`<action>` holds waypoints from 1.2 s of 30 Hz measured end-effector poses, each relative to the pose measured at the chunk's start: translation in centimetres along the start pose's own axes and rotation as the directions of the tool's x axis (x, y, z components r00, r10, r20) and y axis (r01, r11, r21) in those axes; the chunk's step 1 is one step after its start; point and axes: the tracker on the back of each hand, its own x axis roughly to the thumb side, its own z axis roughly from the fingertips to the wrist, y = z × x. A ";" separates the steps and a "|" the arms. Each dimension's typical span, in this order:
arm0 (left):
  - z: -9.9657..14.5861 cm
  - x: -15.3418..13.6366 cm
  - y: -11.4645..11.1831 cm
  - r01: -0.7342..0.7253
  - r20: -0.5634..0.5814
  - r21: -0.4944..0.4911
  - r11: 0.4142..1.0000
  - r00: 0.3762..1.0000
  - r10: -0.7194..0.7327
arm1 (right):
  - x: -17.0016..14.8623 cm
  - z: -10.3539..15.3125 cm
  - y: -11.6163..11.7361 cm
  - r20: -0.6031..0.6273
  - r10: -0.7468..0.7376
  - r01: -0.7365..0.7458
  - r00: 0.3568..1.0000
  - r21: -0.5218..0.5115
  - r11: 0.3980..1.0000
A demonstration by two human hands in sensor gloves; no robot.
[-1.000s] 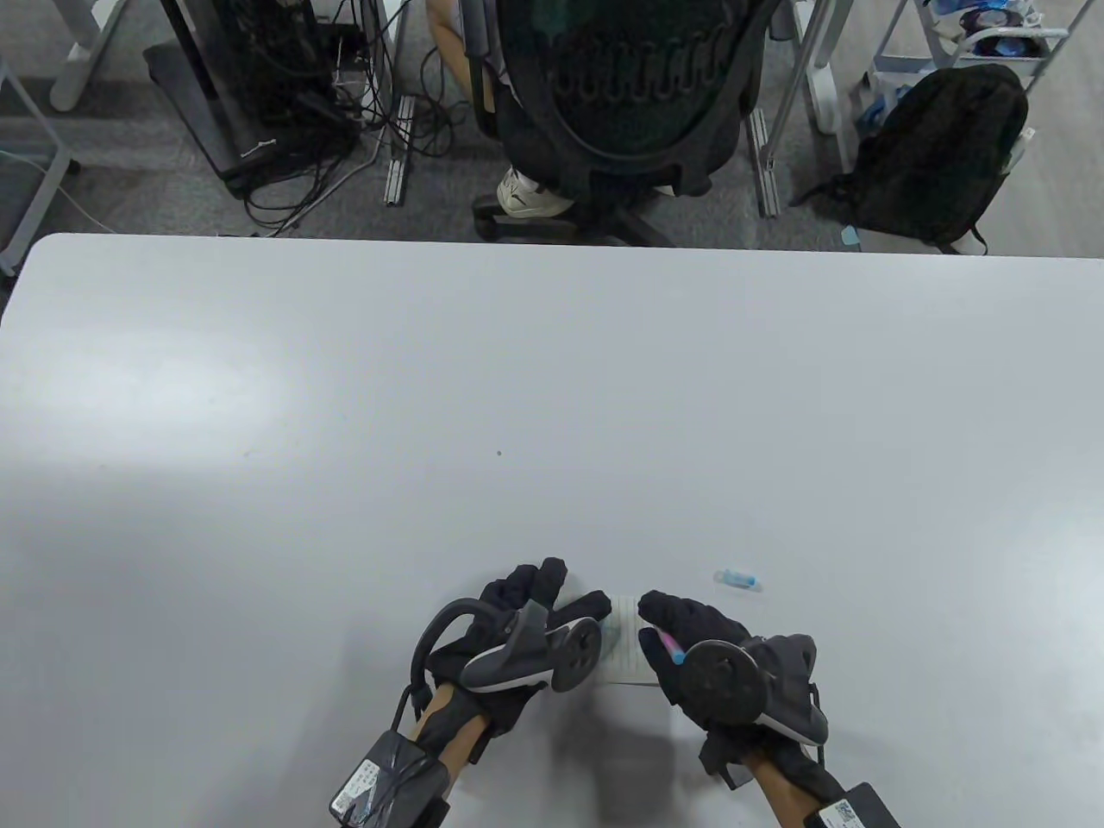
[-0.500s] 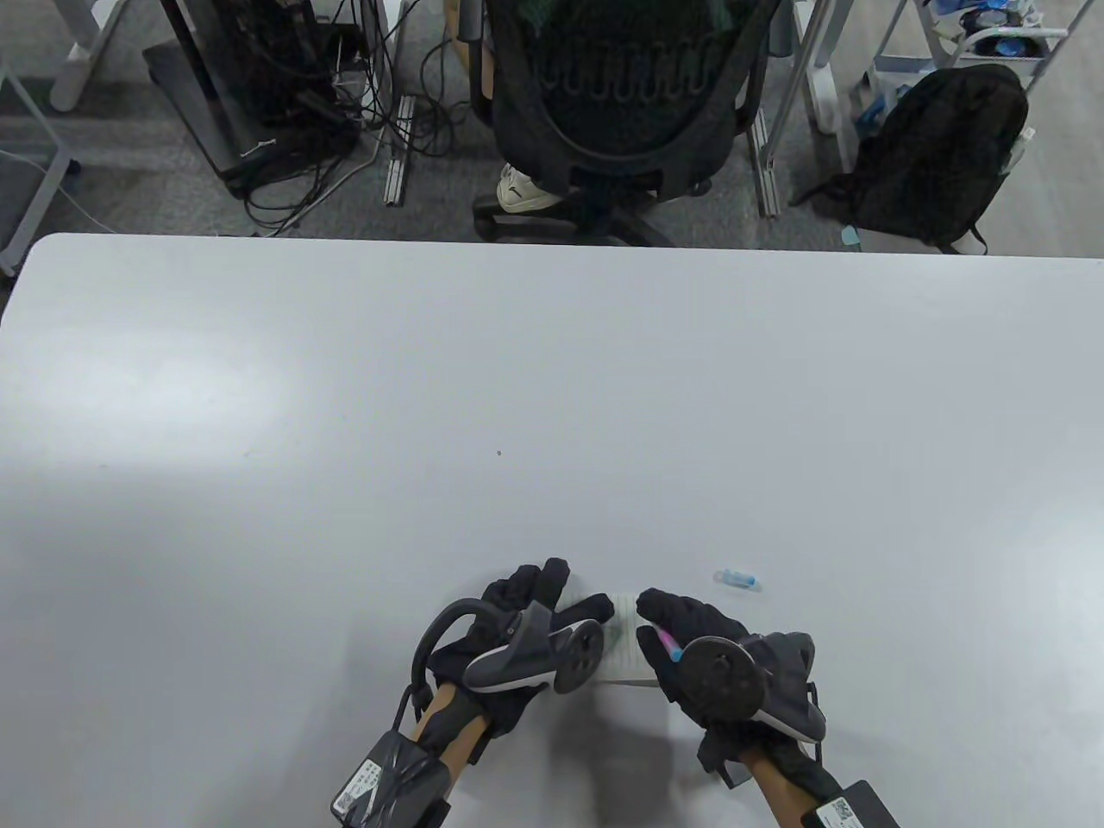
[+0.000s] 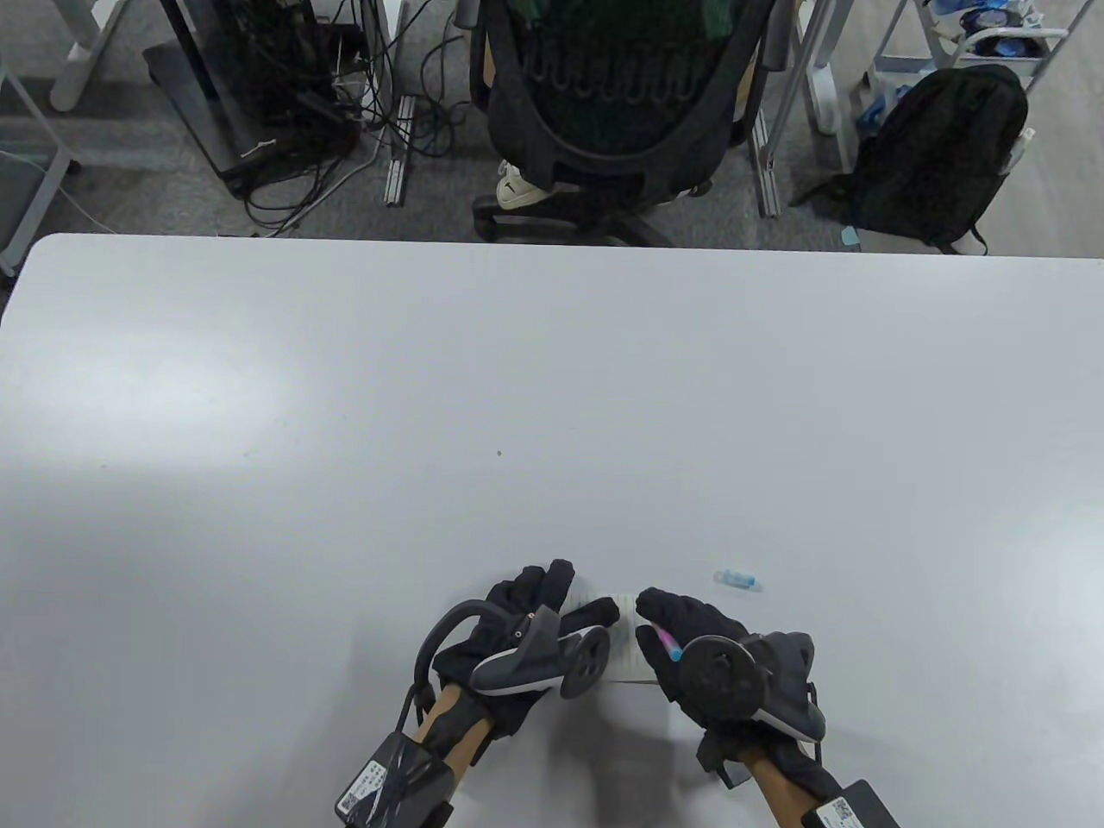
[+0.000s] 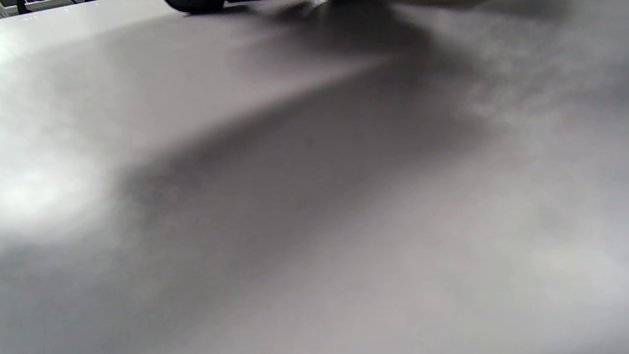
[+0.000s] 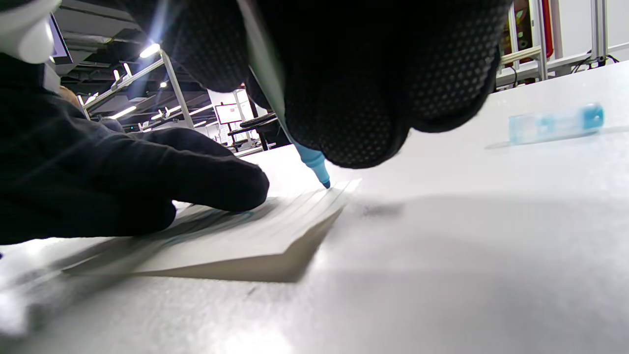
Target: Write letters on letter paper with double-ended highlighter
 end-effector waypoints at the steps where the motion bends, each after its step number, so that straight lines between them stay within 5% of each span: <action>1: 0.0 0.0 0.0 0.001 0.000 0.000 1.000 1.000 -0.001 | 0.0 0.0 0.0 0.001 -0.001 0.001 1.000 0.002 1.000; 20: 0.0 0.0 -0.1 -0.005 -0.004 0.001 1.000 1.000 0.005 | -0.7 0.9 -0.7 0.074 -0.194 0.177 0.978 0.186 0.966; 36: -0.1 -0.1 -0.1 -0.011 -0.009 0.005 1.000 1.000 0.011 | -1.0 1.6 -1.6 0.050 -0.091 0.084 0.995 0.120 0.989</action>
